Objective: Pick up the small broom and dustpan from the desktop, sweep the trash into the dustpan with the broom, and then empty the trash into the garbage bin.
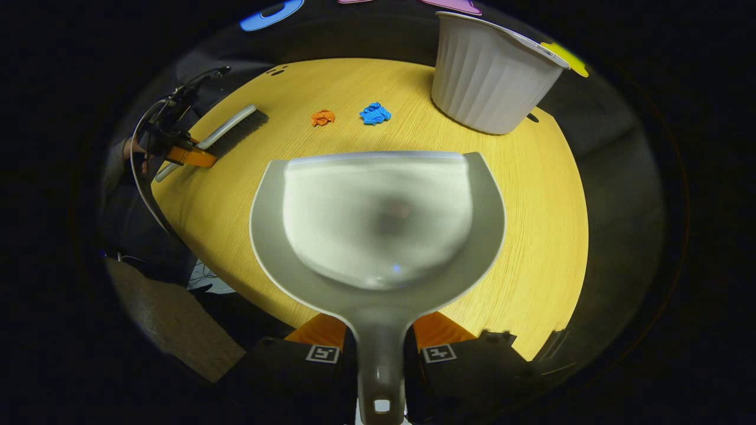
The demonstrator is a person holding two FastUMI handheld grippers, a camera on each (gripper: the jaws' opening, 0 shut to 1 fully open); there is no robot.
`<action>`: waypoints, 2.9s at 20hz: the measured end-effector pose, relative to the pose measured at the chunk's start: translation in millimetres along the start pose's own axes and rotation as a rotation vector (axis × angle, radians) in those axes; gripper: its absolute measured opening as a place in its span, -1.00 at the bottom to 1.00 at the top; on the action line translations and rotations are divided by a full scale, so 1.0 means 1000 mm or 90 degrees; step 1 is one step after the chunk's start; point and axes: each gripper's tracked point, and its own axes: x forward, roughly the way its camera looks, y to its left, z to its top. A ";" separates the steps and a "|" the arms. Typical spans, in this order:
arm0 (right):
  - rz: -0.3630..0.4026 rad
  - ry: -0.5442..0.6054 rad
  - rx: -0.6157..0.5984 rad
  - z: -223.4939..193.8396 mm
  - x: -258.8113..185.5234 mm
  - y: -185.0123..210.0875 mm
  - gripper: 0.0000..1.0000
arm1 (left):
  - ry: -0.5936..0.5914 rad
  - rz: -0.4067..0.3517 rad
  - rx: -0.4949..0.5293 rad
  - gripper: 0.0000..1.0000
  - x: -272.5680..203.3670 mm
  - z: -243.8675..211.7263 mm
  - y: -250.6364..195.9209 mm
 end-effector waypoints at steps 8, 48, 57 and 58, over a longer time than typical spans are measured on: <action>0.009 0.082 -0.064 0.021 0.001 -0.008 -0.28 | -0.111 0.005 0.044 -0.51 -0.023 0.102 -0.032; 0.044 0.004 -0.072 0.043 0.026 -0.015 -0.29 | -0.099 -0.109 0.148 -0.49 -0.046 0.157 -0.145; -0.024 -0.017 0.056 0.064 -0.100 -0.030 -0.29 | -0.094 -0.085 0.065 -0.49 -0.042 0.098 -0.092; -0.026 -0.026 0.068 0.066 -0.107 -0.030 -0.29 | -0.093 -0.091 0.068 -0.49 -0.041 0.089 -0.089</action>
